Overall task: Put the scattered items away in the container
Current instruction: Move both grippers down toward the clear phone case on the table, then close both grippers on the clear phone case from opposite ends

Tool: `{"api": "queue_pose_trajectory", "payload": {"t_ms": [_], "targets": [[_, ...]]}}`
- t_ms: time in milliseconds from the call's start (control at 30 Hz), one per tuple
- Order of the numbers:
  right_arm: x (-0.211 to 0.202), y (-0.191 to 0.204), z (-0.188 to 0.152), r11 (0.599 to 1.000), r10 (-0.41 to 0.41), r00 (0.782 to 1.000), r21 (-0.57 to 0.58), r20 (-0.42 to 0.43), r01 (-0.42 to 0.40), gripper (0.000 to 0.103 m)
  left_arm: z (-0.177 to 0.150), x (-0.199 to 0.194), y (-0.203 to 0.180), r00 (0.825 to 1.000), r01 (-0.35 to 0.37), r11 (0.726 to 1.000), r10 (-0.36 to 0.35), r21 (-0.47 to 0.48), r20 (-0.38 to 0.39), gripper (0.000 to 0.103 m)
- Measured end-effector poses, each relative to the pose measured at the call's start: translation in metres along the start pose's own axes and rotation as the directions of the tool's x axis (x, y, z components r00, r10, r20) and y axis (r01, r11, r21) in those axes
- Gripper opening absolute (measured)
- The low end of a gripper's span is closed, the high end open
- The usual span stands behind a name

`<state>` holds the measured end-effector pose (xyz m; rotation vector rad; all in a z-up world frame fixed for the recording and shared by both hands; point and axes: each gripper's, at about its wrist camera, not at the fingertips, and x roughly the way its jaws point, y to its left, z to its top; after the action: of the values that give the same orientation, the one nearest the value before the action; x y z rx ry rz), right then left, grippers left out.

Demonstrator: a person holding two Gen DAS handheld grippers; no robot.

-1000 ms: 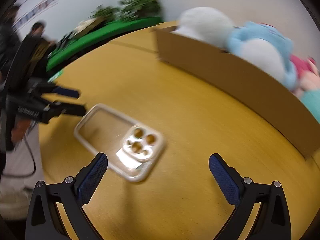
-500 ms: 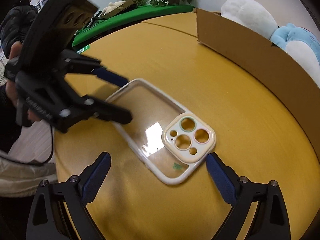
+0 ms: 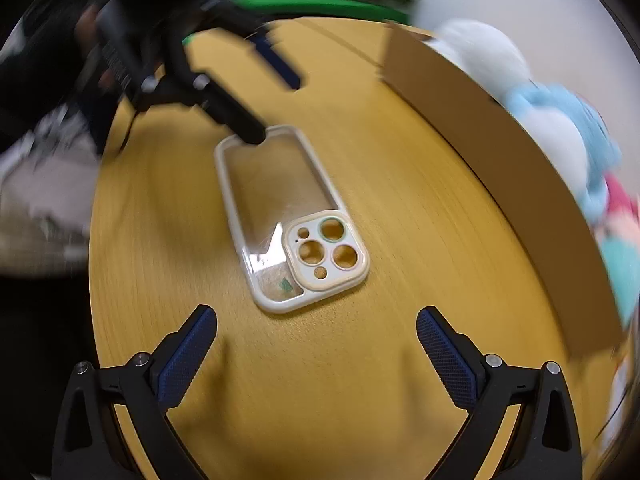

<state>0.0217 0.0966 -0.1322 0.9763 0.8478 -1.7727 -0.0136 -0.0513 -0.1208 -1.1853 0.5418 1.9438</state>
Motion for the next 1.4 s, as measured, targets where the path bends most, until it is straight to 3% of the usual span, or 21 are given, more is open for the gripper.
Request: {"api": "queue_pose_trajectory", "payload": {"t_ms": [133,233,333,467,567,767,867,933,1000,1233,1400], "targets": [[0.016,-0.005,0.012,0.991,0.075,0.997,-0.107,-0.014,-0.076,0.102,-0.007,0.027,-0.013,0.990,0.068,0.969,-0.036,0.236,-0.137,0.076],[0.033,-0.016,0.020,0.988,0.093,0.995,-0.118,-0.021,-0.095,0.102,-0.009,0.032,-0.014,0.992,0.081,0.943,-0.046,0.323,-0.114,0.076],[0.044,-0.028,0.024,0.980,0.182,0.983,-0.075,-0.009,-0.182,0.099,-0.004,0.033,-0.004,0.990,0.116,0.941,-0.084,0.319,-0.111,0.076],[0.041,-0.034,0.025,0.979,0.188,0.982,-0.086,0.030,-0.185,0.083,-0.003,0.033,0.001,0.991,0.121,0.925,-0.092,0.361,-0.098,0.078],[0.040,-0.040,0.023,0.977,0.192,0.981,-0.095,0.025,-0.189,0.083,0.001,0.033,0.006,0.989,0.144,0.920,-0.122,0.365,-0.084,0.078],[0.029,-0.035,0.008,0.966,0.216,0.976,-0.148,0.007,-0.213,0.083,0.006,0.038,0.004,0.981,0.193,0.883,-0.166,0.428,-0.099,0.080],[0.024,-0.032,0.004,0.956,0.230,0.973,-0.184,-0.019,-0.230,0.083,0.009,0.042,0.002,0.969,0.245,0.863,-0.207,0.442,-0.133,0.080],[0.023,-0.031,0.003,0.945,0.241,0.970,-0.216,-0.040,-0.244,0.083,0.007,0.050,-0.001,0.952,0.299,0.834,-0.223,0.464,-0.211,0.079],[0.030,-0.035,0.009,0.939,0.249,0.967,-0.232,-0.053,-0.255,0.083,0.002,0.049,-0.007,0.960,0.274,0.798,-0.191,0.537,-0.205,0.080],[0.021,-0.019,0.002,0.940,0.253,0.967,-0.227,-0.040,-0.256,0.083,0.011,0.051,0.002,0.955,0.288,0.809,-0.205,0.513,-0.214,0.078],[0.018,-0.017,0.001,0.934,0.252,0.966,-0.246,-0.052,-0.257,0.083,0.025,0.039,0.003,0.961,0.273,0.798,-0.199,0.537,-0.192,0.077]]}}
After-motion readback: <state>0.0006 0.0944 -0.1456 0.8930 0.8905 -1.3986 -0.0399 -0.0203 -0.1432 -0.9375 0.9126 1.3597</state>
